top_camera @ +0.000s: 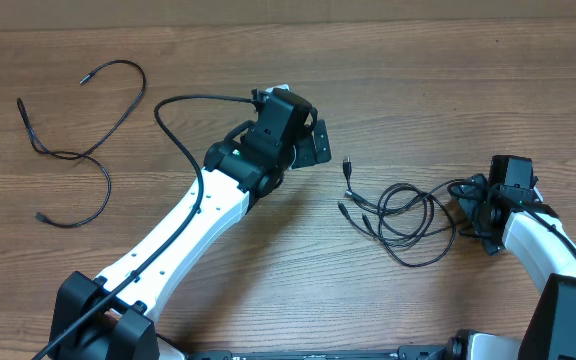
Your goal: Untangle cables
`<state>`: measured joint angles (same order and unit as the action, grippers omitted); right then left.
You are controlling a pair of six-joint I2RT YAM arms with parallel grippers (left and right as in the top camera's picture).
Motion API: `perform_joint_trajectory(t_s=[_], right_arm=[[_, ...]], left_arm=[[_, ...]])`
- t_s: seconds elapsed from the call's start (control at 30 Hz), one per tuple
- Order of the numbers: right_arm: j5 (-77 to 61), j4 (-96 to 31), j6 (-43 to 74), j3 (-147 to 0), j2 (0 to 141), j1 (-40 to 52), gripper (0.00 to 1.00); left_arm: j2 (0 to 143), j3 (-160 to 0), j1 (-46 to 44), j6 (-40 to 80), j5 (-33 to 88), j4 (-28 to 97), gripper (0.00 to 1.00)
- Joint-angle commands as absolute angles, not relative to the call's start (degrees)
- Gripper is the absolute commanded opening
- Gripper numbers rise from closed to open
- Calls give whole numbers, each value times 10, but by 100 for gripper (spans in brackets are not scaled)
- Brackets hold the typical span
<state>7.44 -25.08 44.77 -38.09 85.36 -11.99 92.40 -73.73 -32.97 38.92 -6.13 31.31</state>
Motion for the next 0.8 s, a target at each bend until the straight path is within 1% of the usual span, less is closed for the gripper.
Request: perform_joint_trajectory(t_s=[0.0, 0.5, 0.57, 0.67, 0.77], right_arm=[[63, -252, 449, -383, 855, -121, 100], [66, -246, 449, -383, 855, -121, 100], [69, -208, 449, -383, 855, -121, 100], [78, -107, 449, -383, 855, -121, 100], [78, -50, 449, -383, 855, -121, 100]], left_arm=[[922, -737, -330, 372, -107, 311, 100], [922, -737, -330, 366, -96, 332, 100], [922, -737, -329, 357, -96, 334, 99], [922, -737, -329, 357, -94, 346, 100], [922, -737, -329, 357, -94, 357, 99]])
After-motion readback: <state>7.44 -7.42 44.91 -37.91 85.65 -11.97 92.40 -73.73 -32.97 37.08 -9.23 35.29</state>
